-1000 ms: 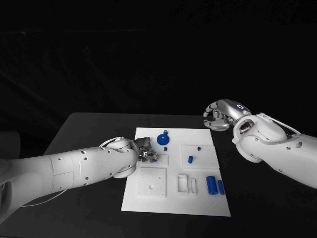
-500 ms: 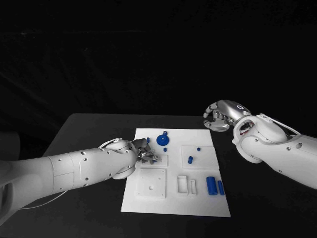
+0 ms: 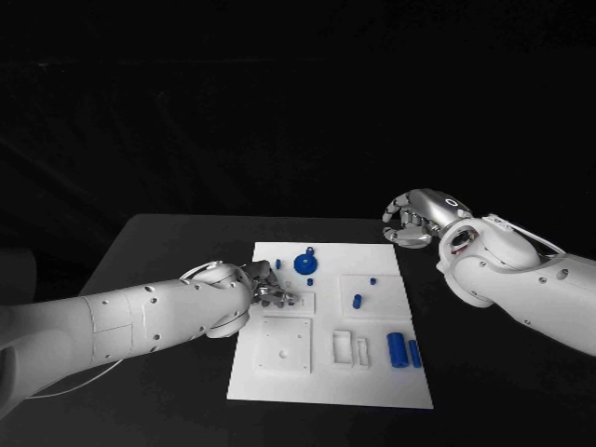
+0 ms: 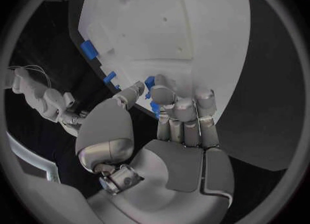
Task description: Assemble the parts on the task board
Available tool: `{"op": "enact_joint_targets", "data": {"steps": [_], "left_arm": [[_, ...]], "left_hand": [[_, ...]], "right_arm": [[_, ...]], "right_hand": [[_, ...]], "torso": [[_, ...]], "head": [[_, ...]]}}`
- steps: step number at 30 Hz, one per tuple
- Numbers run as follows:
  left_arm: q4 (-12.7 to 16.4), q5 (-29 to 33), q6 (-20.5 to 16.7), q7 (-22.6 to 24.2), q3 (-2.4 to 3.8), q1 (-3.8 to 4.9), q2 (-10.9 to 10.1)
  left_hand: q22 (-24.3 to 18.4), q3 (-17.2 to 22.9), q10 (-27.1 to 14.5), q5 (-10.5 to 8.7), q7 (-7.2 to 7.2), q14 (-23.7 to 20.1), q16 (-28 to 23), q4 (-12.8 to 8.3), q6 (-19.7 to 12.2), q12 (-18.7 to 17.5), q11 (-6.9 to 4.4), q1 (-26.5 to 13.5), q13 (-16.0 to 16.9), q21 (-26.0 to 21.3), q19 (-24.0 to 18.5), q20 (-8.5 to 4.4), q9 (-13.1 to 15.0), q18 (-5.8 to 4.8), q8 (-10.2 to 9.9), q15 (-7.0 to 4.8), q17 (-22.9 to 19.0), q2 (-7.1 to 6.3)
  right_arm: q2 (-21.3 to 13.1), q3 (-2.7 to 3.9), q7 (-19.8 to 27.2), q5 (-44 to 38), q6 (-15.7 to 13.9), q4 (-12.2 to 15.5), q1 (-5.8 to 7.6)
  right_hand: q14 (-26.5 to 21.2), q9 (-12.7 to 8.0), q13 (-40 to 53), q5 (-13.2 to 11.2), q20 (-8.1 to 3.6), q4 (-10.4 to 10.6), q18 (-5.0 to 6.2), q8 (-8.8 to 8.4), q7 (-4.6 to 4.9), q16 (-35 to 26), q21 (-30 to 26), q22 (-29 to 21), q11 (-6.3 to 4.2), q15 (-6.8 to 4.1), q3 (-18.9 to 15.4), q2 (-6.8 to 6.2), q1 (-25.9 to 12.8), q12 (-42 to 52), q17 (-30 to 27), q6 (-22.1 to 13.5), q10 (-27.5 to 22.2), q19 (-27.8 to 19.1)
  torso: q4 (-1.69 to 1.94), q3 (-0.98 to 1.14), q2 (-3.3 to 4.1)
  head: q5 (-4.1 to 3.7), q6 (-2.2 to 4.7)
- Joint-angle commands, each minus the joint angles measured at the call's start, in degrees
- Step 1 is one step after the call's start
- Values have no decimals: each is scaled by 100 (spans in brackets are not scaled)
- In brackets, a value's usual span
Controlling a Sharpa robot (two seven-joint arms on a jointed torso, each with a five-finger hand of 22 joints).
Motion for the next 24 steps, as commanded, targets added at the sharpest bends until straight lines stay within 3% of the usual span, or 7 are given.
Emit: {"op": "enact_joint_targets", "data": {"steps": [1, 6, 12, 15, 18, 21, 24], "left_arm": [[71, 224, -191, 75, 14, 1, -32], [200, 362, -182, 87, 73, 5, -132], [196, 513, -108, 124, 473, 9, -210], [179, 612, 52, 141, 574, 96, -280], [73, 625, 331, 121, 619, 260, -319], [-125, 628, 555, 126, 621, 420, -300], [-420, 613, 659, 150, 621, 550, -183]], "left_hand": [[9, -162, -104, -24, 20, -75, -45, 4, -91, -57, 11, -52, -21, -45, -73, -644, 1, -90, -55, -1, -19, -48], [-16, -531, -215, -22, 51, -149, -97, 109, -255, -133, 31, -284, -50, -128, -171, -636, -8, -87, -150, 16, -43, -45], [-42, -612, -316, -17, 123, -185, -137, 295, -600, -212, 92, -290, -87, -186, -199, -651, -77, -62, -355, 61, -60, -32], [-58, -582, -353, -6, 169, -214, -194, 341, -646, -270, 139, -137, -123, -217, -215, -640, -89, -74, -383, 109, -86, -7], [-73, -554, -358, 70, 210, -212, -237, 327, -753, -312, 176, 69, -154, -242, -217, -625, -113, -93, -443, 144, -107, 73], [-97, -617, -433, 408, 257, -271, -343, 242, -805, -413, 223, 260, -212, -304, -276, -584, -115, -139, -465, 199, -154, 166], [-127, -719, -484, 419, 292, -301, -426, 176, -901, -500, 254, 389, -263, -373, -321, -561, -133, -166, -515, 229, -189, 235]], "right_arm": [[-6, 3, 50, -14, 16, -2, 1], [-12, 3, 55, -14, 9, -15, 0], [-26, 3, 61, -9, -2, -25, 0], [-28, 3, 67, -1, -5, -30, 0], [-32, 3, 71, 4, -10, -33, 0], [-33, 3, 77, 12, -8, -43, 0], [-30, 3, 78, 17, -8, -55, 0]], "right_hand": [[51, 9, -6, 3, -21, -7, 483, -40, 96, -31, -31, 52, 131, -1, -39, -4, -22, -24, 7, 131, -281, -4], [51, 9, -8, 3, -21, -5, 483, -40, 96, -31, -32, 52, 131, -1, -41, -6, -26, -27, 8, 130, -284, -4], [51, 8, -9, 2, -21, -3, 483, -41, 96, -32, -33, 52, 131, -1, -44, -7, -31, -29, 8, 129, -286, -4], [51, 8, -9, 2, -21, -1, 483, -42, 97, -32, -33, 52, 131, -1, -44, -7, -33, -28, 8, 128, -285, -4], [51, 8, -11, 2, -21, 0, 483, -43, 97, -33, -33, 52, 132, -1, -45, -7, -34, -32, 8, 127, -289, -4], [51, 8, -12, 2, -21, 0, 483, -43, 97, -33, -34, 52, 132, -1, -45, -6, -34, -32, 8, 126, -289, -4], [51, 8, -13, 1, -21, 0, 483, -44, 97, -33, -34, 52, 132, -1, -45, -6, -35, -35, 8, 125, -291, -4]], "torso": [[5, -2, -2], [-3, -11, 2], [4, -11, 3], [7, -9, 3], [7, -7, 4], [5, -6, 4], [9, -4, 5]], "head": [[-11, 13], [-27, 48], [-40, 91], [-52, 116], [-45, 143], [-31, 158], [-26, 165]]}}
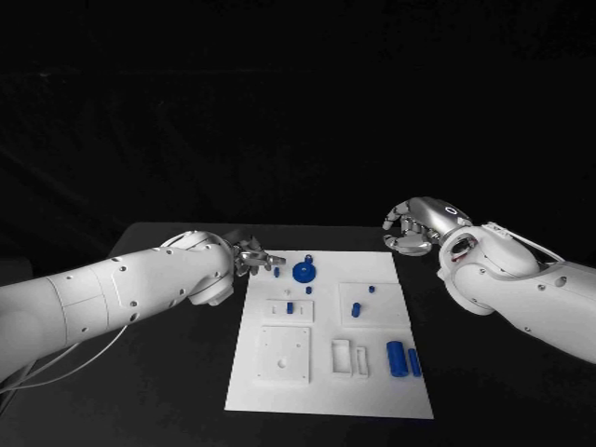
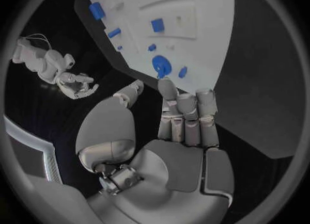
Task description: Assemble the parts on the task board
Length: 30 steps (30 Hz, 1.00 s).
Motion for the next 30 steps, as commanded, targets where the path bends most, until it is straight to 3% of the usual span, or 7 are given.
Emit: {"op": "enact_joint_targets", "data": {"steps": [1, 7, 14, 22, 30], "left_arm": [[-253, 85, 464, 95, 1, 73, 136], [-864, -35, 682, 110, 4, 101, 441], [-1483, -122, 1251, 87, 6, 104, 771], [-1848, -119, 1412, 156, 1, 99, 1014], [-2066, -95, 1482, 193, 0, 98, 1159]], "left_hand": [[-18, -70, -24, 25, 76, -15, -46, -58, -154, -48, 26, 124, -27, -42, -53, -669, -15, -77, -45, 44, -17, 49], [-47, -193, -101, 36, 116, -78, -131, -95, -241, -132, 68, 232, -74, -130, -117, -639, -31, -116, -87, 88, -46, 141], [-52, -311, -205, -9, 163, -165, -183, -70, -361, -198, 114, 277, -106, -201, -195, -617, -57, -149, -148, 133, -54, 199], [-36, -420, -286, -16, 199, -228, -186, -62, -443, -226, 150, 323, -118, -235, -252, -603, -73, -172, -184, 169, -41, 267], [-25, -505, -321, -32, 216, -251, -179, 25, -492, -232, 166, 278, -122, -253, -269, -599, -86, -180, -208, 184, -31, 310]], "right_arm": [[5, 3, 58, -3, 0, -10, 1], [26, 3, 66, -2, 3, -16, 1], [27, 3, 68, -2, 0, -7, 1], [25, 4, 66, -2, -2, 12, 2], [35, 8, 67, -2, -3, 19, 2]], "right_hand": [[51, 9, -12, 1, -26, 0, 483, -22, 97, -33, -34, 53, 132, -1, -45, -6, -35, -36, 8, 124, -293, -1], [51, 8, -13, 0, -26, 1, 483, -24, 97, -34, -35, 53, 132, -1, -44, -6, -35, -38, 8, 121, -294, -1], [51, 8, -13, -1, -27, 1, 483, -26, 97, -35, -36, 52, 132, -1, -44, -5, -34, -38, 9, 118, -294, -1], [51, 8, -14, -3, -28, 1, 483, -27, 98, -35, -37, 52, 132, 0, -43, -5, -34, -38, 9, 117, -294, 0], [51, 8, -11, -3, -28, 0, 483, -28, 98, -36, -38, 52, 133, 0, -43, -5, -33, -34, 9, 116, -291, 0]], "torso": [[6, 1, 4], [-19, -14, 18], [-38, -28, 40], [-61, -54, 75], [-79, -56, 102]], "head": [[4, 22], [16, 29], [27, 26], [32, 19], [42, 33]]}}
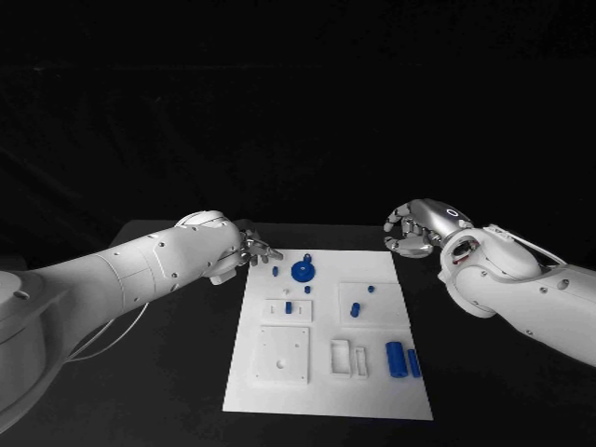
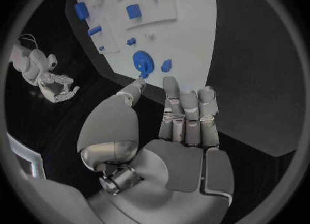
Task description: Assemble the parts on the task board
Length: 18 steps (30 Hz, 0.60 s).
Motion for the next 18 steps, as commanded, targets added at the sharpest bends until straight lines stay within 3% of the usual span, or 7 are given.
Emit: {"op": "enact_joint_targets", "data": {"steps": [1, 9, 18], "left_arm": [[-73, -13, 220, 113, 2, 6, 57], [-250, -7, 284, 149, -32, -17, 173], [-406, 0, 266, 180, -49, -61, 225]], "left_hand": [[7, -35, -39, -35, 46, -37, -12, 13, -101, -29, 4, 1, -9, -37, -53, -653, -9, -93, -34, 16, 11, 60], [18, -76, -58, -39, 54, -52, -10, 40, -130, -29, 11, 39, -10, -47, -64, -655, -15, -91, -46, 22, 17, 104], [32, -136, -83, -35, 65, -65, -7, 39, -160, -32, 21, 100, -13, -55, -74, -652, -22, -93, -58, 32, 22, 157]], "right_arm": [[10, 5, 45, -25, -1, 14, 1], [12, 27, 44, -28, -11, 30, 2], [4, 57, 46, -31, -15, 50, 4]], "right_hand": [[51, 9, -5, -3, -45, 0, 483, -28, 98, -36, -38, 53, 132, -1, -42, -4, -32, -10, 8, 117, -288, -2], [51, 9, -9, -4, -46, -1, 483, -29, 98, -36, -39, 53, 133, 0, -42, -5, -32, -15, 8, 117, -293, -1], [52, 10, -9, -6, -46, 0, 483, -29, 98, -37, -40, 53, 133, 0, -42, -5, -32, -14, 9, 117, -293, -1]], "torso": [[-14, -6, 20], [-9, -4, 23], [-23, -18, 38]], "head": [[4, 9], [-2, -9], [-27, -23]]}}
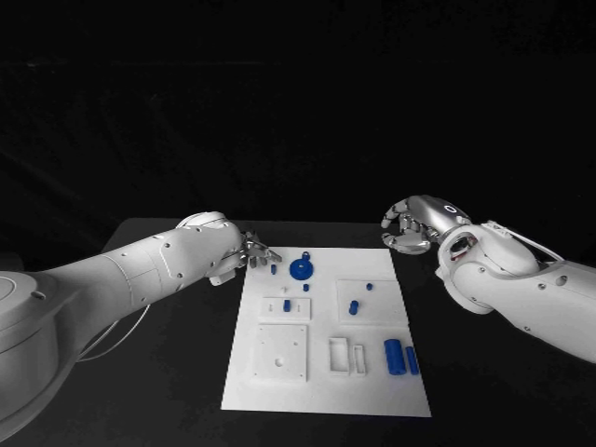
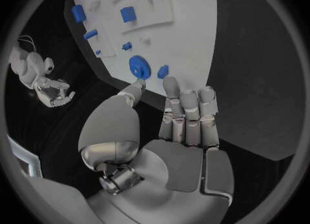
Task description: Assemble the parts on the task board
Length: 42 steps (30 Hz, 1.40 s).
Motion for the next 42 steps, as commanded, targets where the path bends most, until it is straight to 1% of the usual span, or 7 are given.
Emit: {"op": "enact_joint_targets", "data": {"steps": [1, 5, 14, 18, 21, 31, 42], "left_arm": [[-46, 1, 93, 105, 1, 3, 17], [-118, 17, 92, 115, 0, -2, 38], [-222, 123, 159, 166, -7, -48, 105], [-276, 143, 168, 179, -14, -78, 137], [-311, 165, 181, 189, -17, -97, 155], [-341, 223, 253, 236, -24, -104, 206], [-452, 294, 345, 263, -40, -158, 254]], "left_hand": [[11, -42, -41, -14, 46, -44, -6, -1, -100, -32, 4, 12, -8, -35, -36, -649, -9, -93, -39, 10, 6, 63], [16, -66, -46, -11, 47, -46, -6, -3, -104, -31, 6, 32, -9, -37, -37, -648, -10, -94, -40, 12, 8, 86], [31, -154, -56, 4, 51, -53, -4, -27, -110, -27, 10, 114, -11, -48, -43, -644, -13, -95, -38, 16, 12, 187], [38, -193, -60, 9, 53, -57, -5, -40, -114, -27, 11, 145, -14, -54, -47, -642, -15, -96, -39, 18, 13, 219], [40, -213, -62, 10, 53, -59, -6, -44, -115, -27, 12, 156, -15, -57, -48, -641, -17, -96, -39, 19, 13, 229], [48, -263, -61, 18, 55, -62, -7, -54, -118, -26, 14, 190, -18, -65, -49, -639, -21, -97, -41, 20, 14, 277], [70, -379, -53, 32, 54, -63, -6, -138, -104, -24, 13, 325, -29, -81, -47, -638, -29, -98, -33, 20, 18, 399]], "right_arm": [[-6, 10, 43, -32, -11, 22, 3], [-7, 19, 45, -35, -10, 38, 6], [-5, 33, 43, -43, -10, 55, 10], [0, 36, 43, -43, -8, 55, 12], [4, 37, 43, -43, -7, 57, 13], [10, 41, 41, -45, -6, 66, 19], [21, 42, 40, -47, -3, 60, 23]], "right_hand": [[52, 5, -4, -7, -47, 0, 483, -29, 98, -37, -18, 49, 133, 0, -42, -5, -32, -12, 6, 117, -290, -1], [52, 5, -4, -8, -47, 0, 483, -29, 98, -37, -19, 49, 133, 0, -42, -5, -32, -12, 6, 117, -290, -1], [52, 6, -4, -11, -48, 1, 483, -29, 98, -38, -20, 49, 133, 0, -41, -5, -32, -10, 7, 118, -288, 0], [52, 6, -4, -12, -48, 1, 483, -29, 97, -38, -20, 49, 133, 0, -41, -4, -32, -10, 7, 119, -288, 0], [52, 7, -2, -13, -48, 1, 483, -29, 97, -38, -20, 49, 133, 0, -40, -4, -32, -7, 7, 119, -285, 0], [52, 8, -4, -16, -48, 2, 483, -28, 97, -39, -22, 49, 132, 0, -39, -4, -31, -9, 7, 121, -287, 0], [53, 8, -2, -17, -48, 3, 483, -28, 97, -39, -23, 49, 132, 0, -37, -2, -30, -4, 7, 122, -282, 1]], "torso": [[-10, -6, 12], [-18, -12, 30], [-12, -13, 23], [-18, -14, 27], [-22, -14, 26], [-9, -8, 24], [-10, -9, 25]], "head": [[-15, -6], [-16, -2], [-28, -21], [-28, -26], [-32, -26], [-54, -45], [-50, -57]]}}
